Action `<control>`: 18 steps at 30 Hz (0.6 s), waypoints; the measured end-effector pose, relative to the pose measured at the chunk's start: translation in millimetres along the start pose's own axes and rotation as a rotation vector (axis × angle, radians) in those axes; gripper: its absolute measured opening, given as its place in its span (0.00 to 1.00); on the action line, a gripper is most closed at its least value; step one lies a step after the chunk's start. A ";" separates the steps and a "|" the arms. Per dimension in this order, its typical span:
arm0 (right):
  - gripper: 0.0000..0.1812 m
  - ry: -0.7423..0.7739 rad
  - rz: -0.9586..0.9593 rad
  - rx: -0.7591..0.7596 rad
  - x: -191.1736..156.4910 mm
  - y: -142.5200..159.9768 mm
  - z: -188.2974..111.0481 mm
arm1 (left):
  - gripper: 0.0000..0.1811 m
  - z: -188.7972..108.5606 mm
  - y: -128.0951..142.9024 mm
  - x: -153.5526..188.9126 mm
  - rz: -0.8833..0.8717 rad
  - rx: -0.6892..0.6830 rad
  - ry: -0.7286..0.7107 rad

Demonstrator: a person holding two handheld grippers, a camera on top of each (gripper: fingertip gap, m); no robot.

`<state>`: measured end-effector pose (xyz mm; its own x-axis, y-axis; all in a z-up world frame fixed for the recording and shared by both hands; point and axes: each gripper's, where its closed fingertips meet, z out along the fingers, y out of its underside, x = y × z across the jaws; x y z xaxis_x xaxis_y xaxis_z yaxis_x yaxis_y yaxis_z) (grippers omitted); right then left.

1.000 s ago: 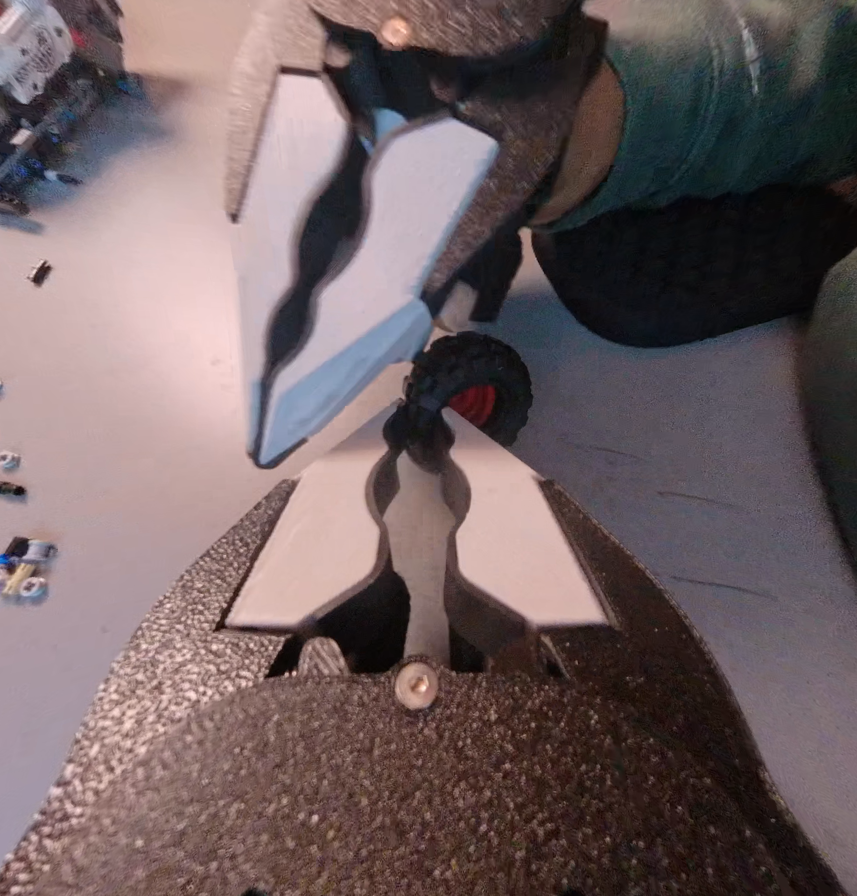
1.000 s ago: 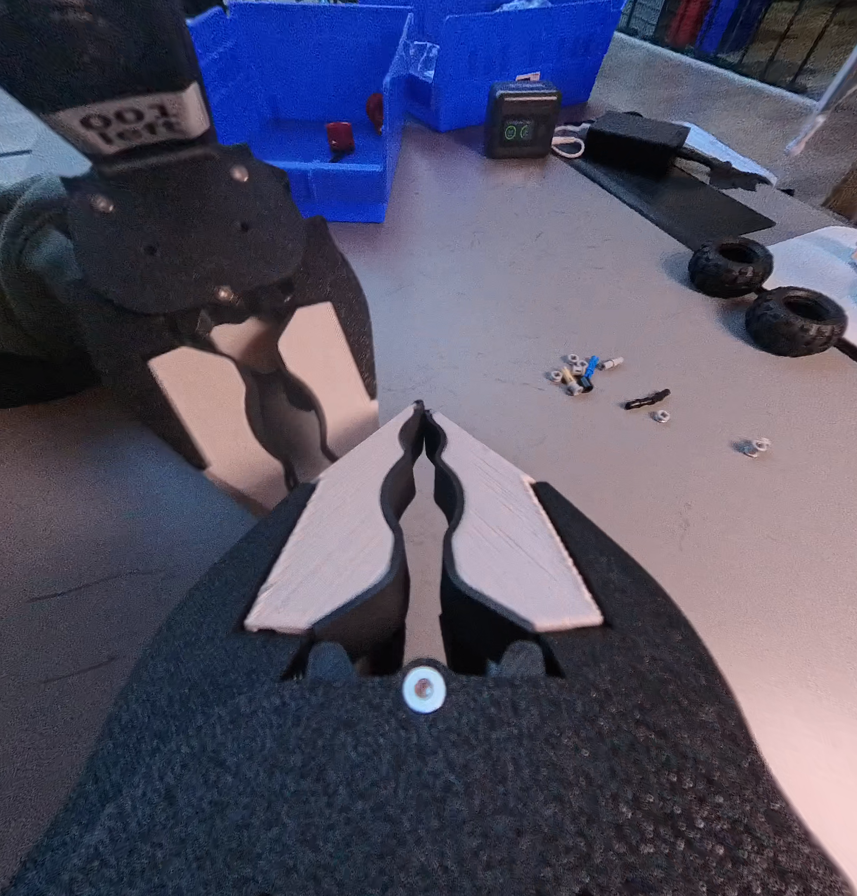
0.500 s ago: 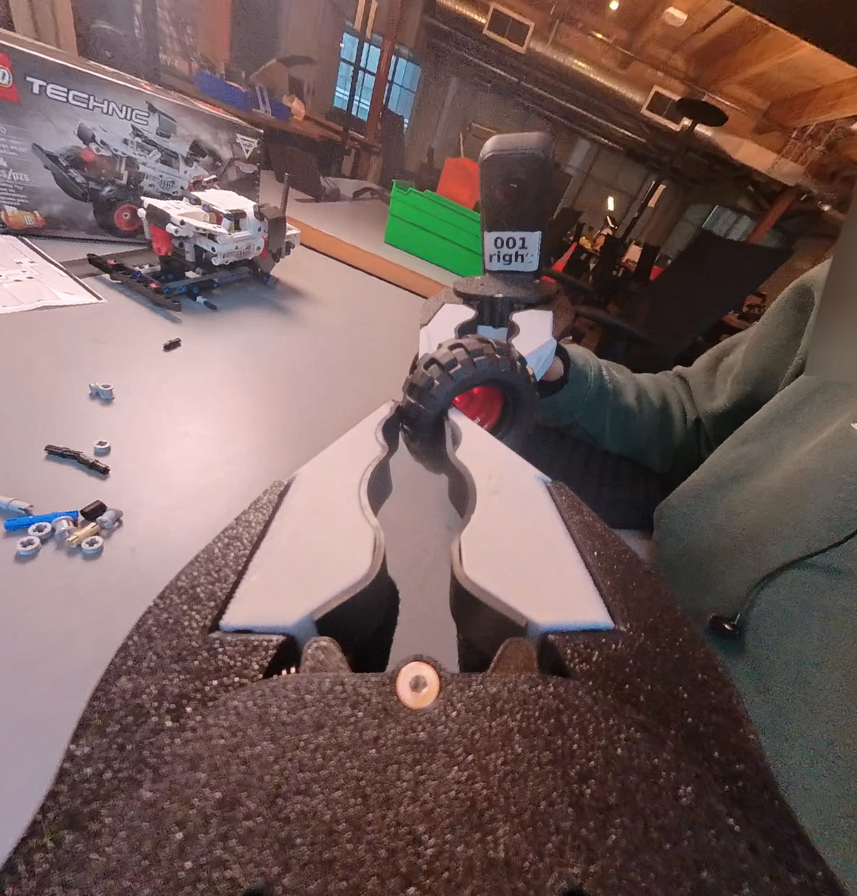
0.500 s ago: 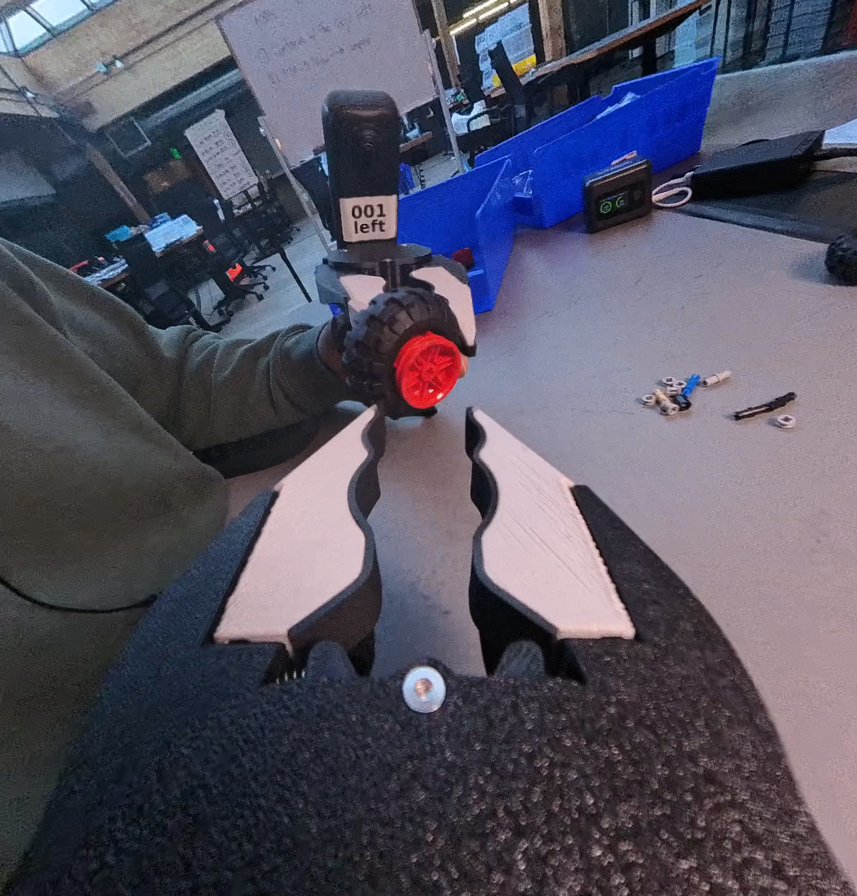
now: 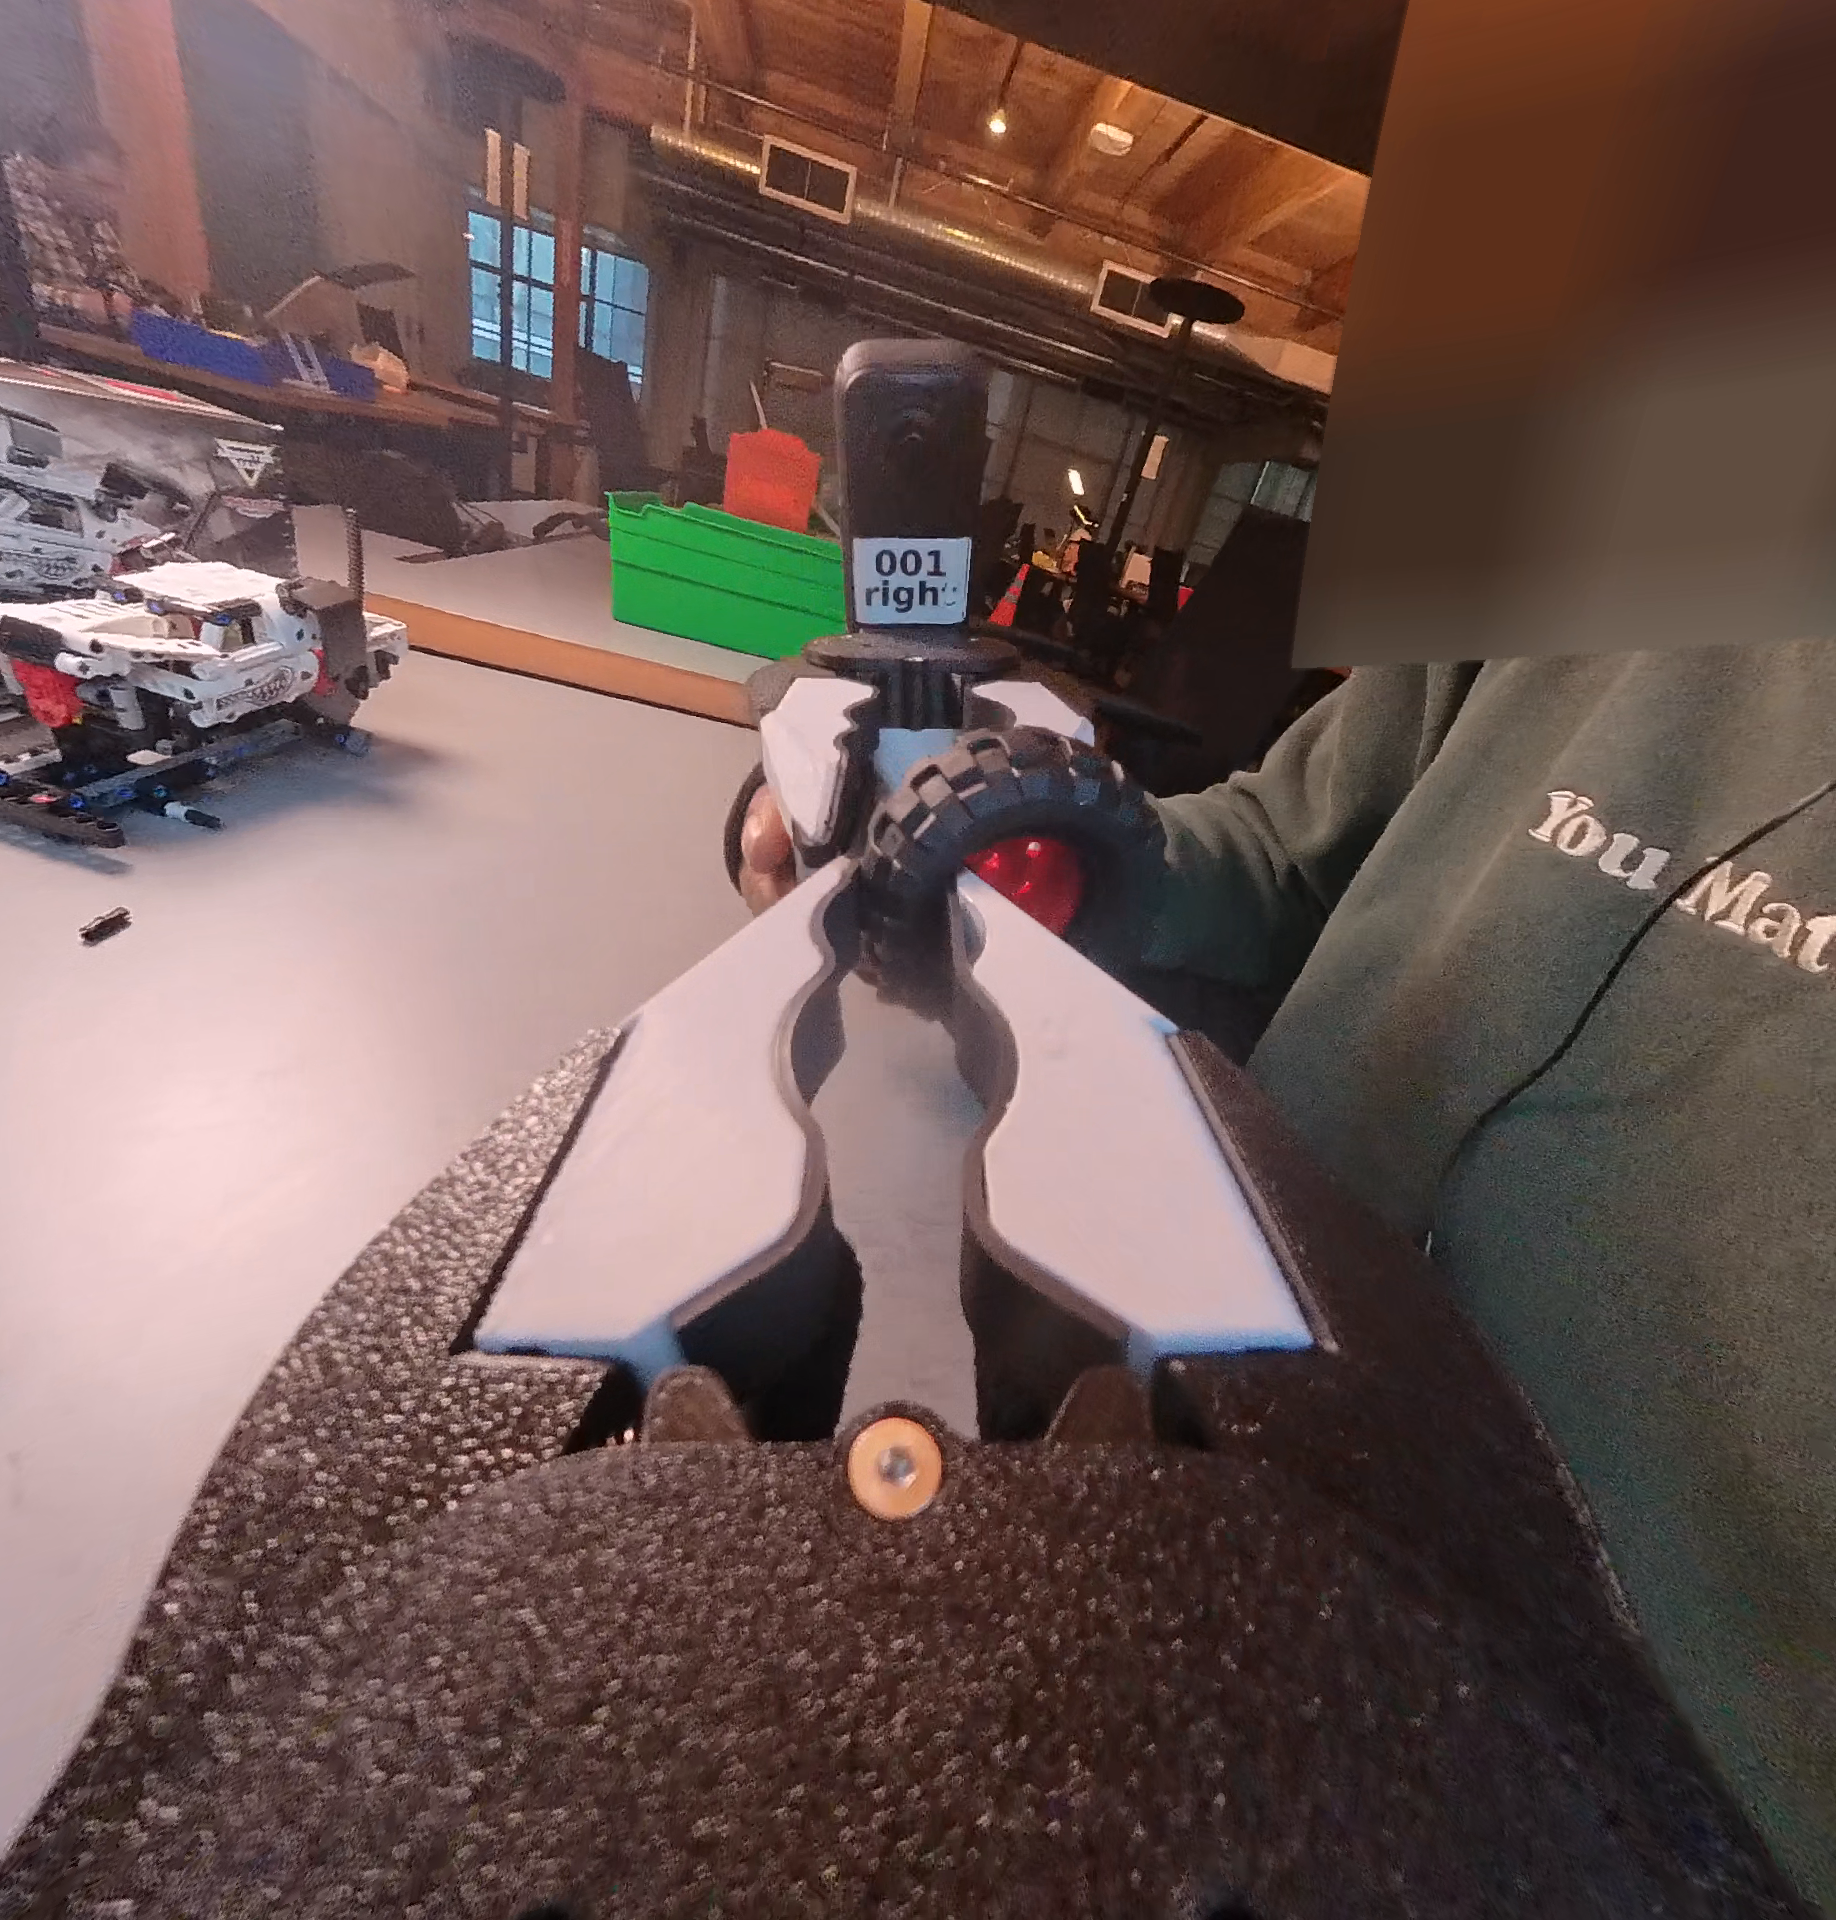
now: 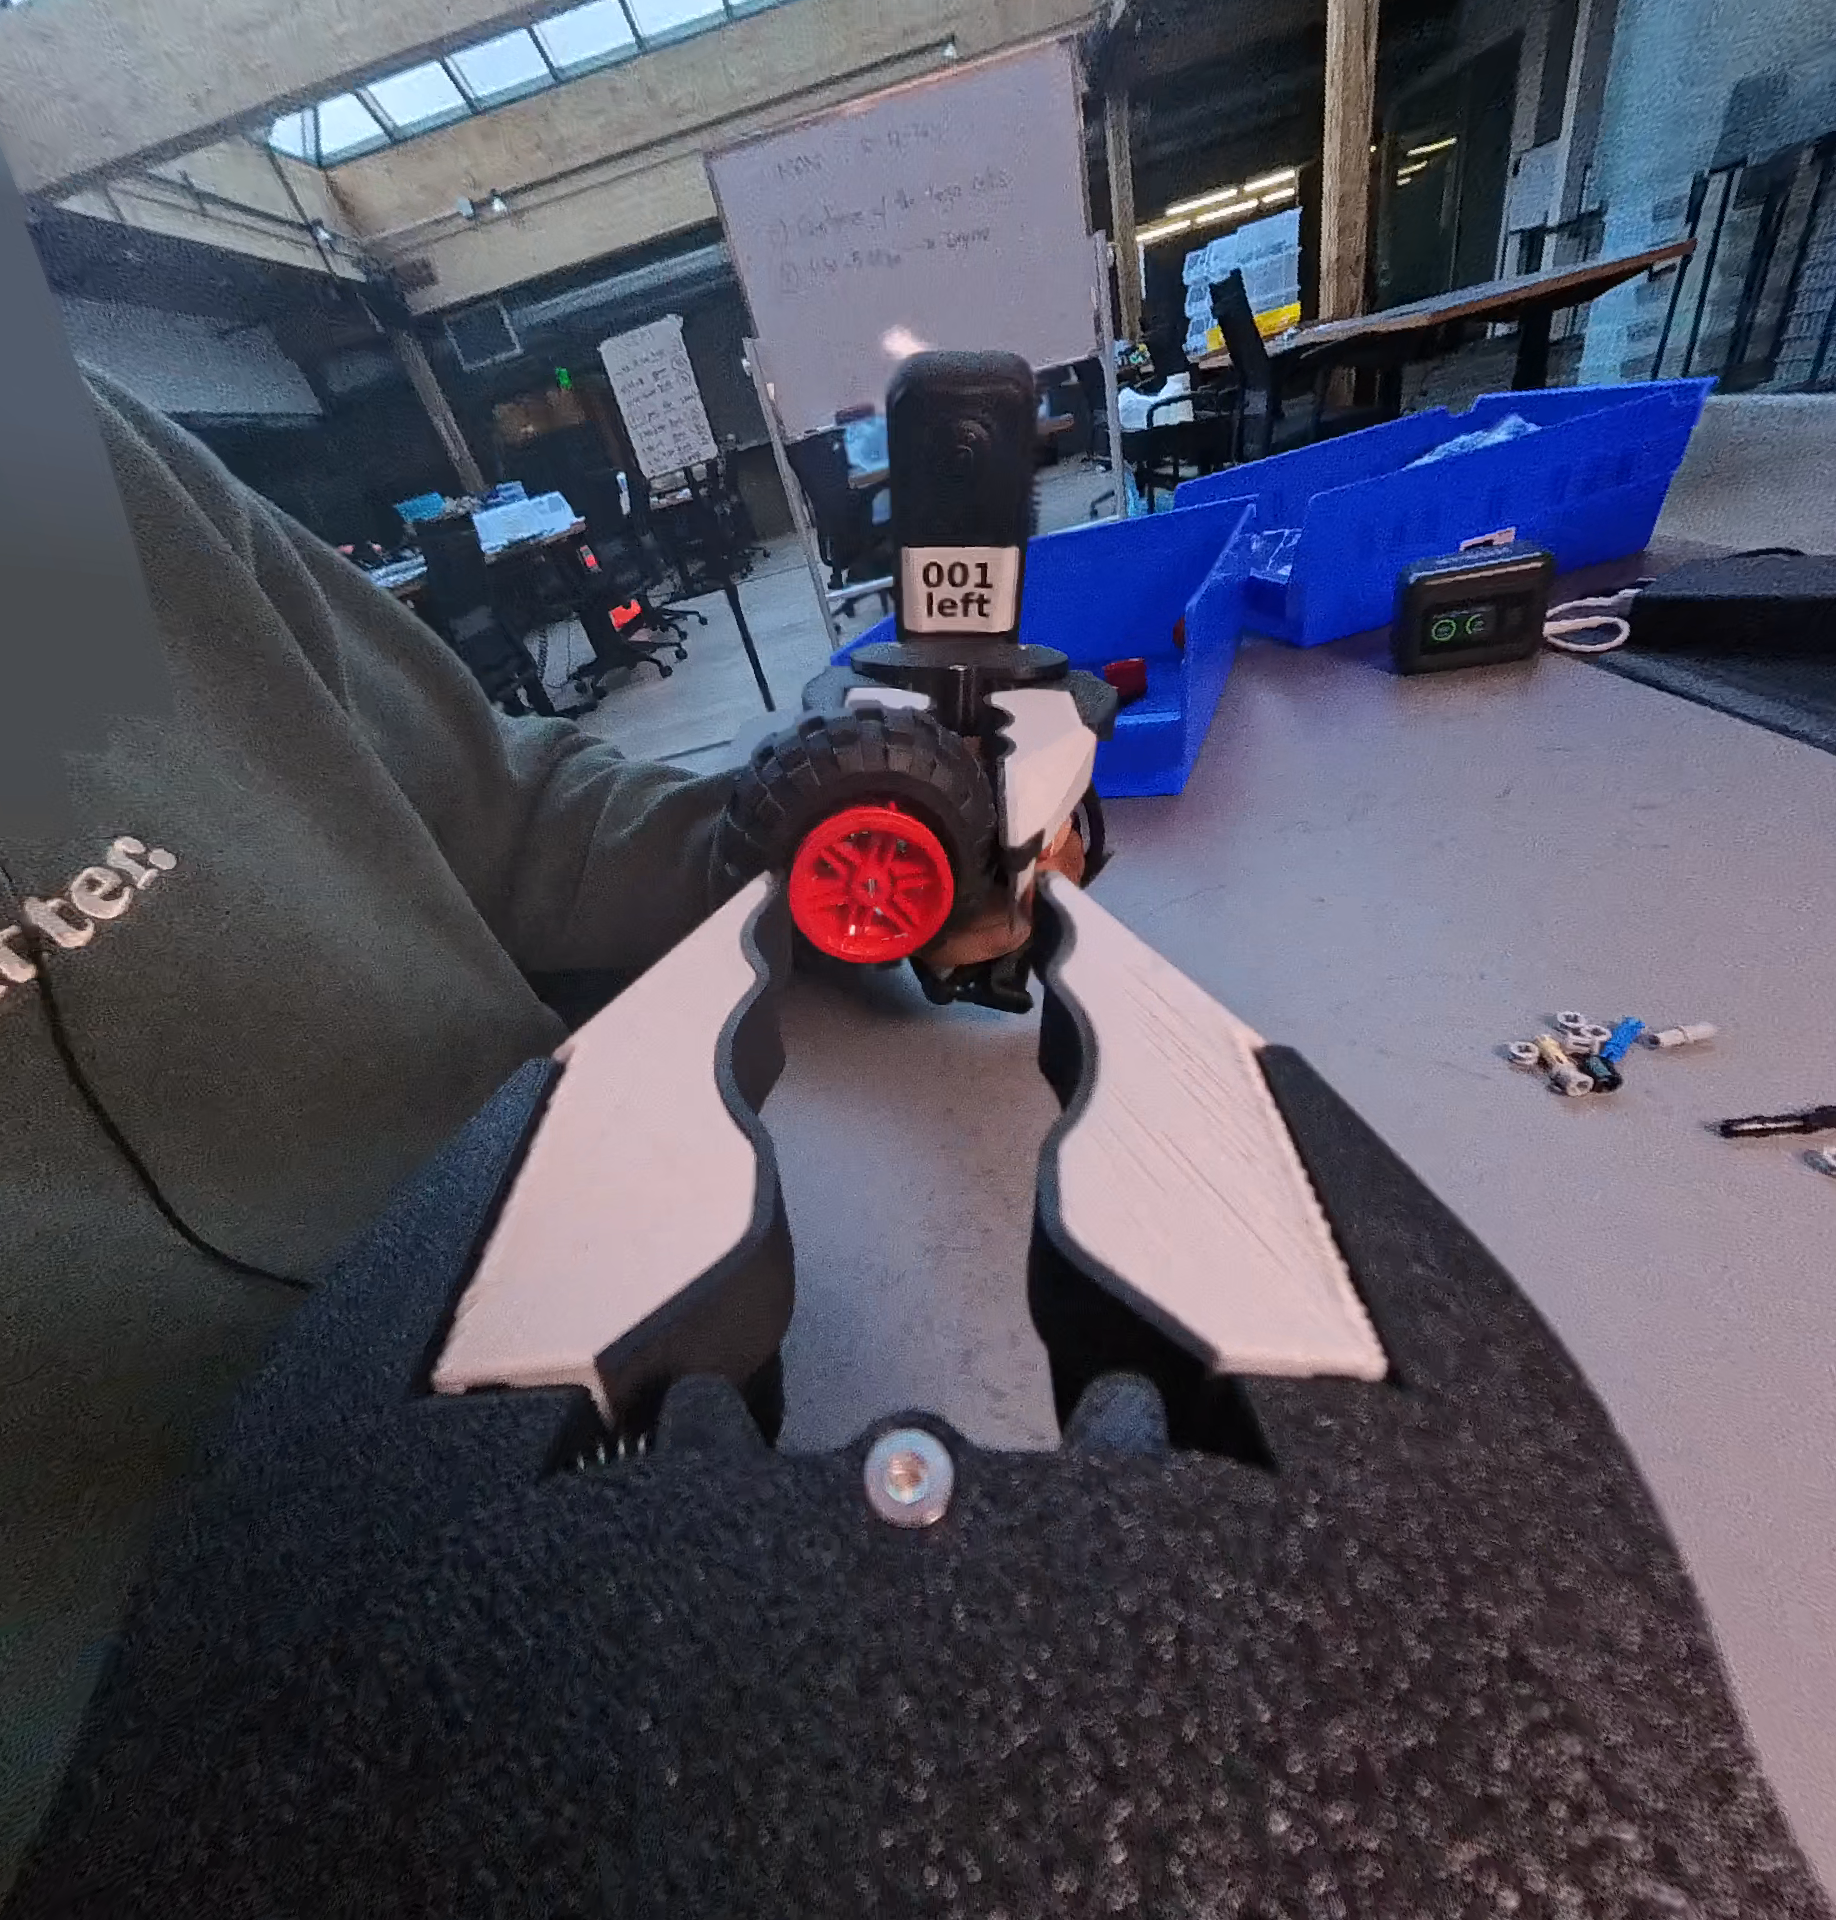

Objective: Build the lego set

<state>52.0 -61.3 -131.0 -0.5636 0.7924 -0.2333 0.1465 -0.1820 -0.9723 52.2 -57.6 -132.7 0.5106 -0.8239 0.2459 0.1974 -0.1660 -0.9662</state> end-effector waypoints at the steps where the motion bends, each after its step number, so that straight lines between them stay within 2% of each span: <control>1: 0.26 -0.008 -0.018 0.003 -2.8 -1.2 -0.3 | 0.07 1.2 0.0 3.2 -0.005 0.001 0.018; 2: 0.26 -0.016 -0.034 0.001 -5.5 -1.0 0.2 | 0.07 1.8 0.1 5.3 -0.002 -0.002 0.026; 5: 0.19 -0.054 -0.082 0.009 -16.8 -0.8 1.5 | 0.07 2.2 0.1 6.9 -0.024 0.001 0.036; 8: 0.18 -0.016 -0.128 -0.007 -13.5 1.8 2.7 | 0.07 1.3 4.0 2.2 -0.043 -0.014 0.009; 12: 0.16 0.115 -0.202 -0.103 4.2 12.9 4.9 | 0.07 -2.2 13.1 -19.5 -0.025 -0.076 -0.144; 14: 0.16 0.148 -0.144 -0.091 12.4 11.6 4.7 | 0.07 -3.2 11.3 -27.0 0.024 -0.093 -0.221; 18: 0.15 0.068 0.115 0.022 18.5 2.5 -1.6 | 0.07 -2.3 4.0 -34.3 0.275 -0.187 -0.386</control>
<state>43.2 -46.1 -137.7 -0.4876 0.8033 -0.3421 0.1884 -0.2858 -0.9396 33.6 -31.2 -145.1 0.8020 -0.5959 -0.0423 -0.1224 -0.0946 -0.9880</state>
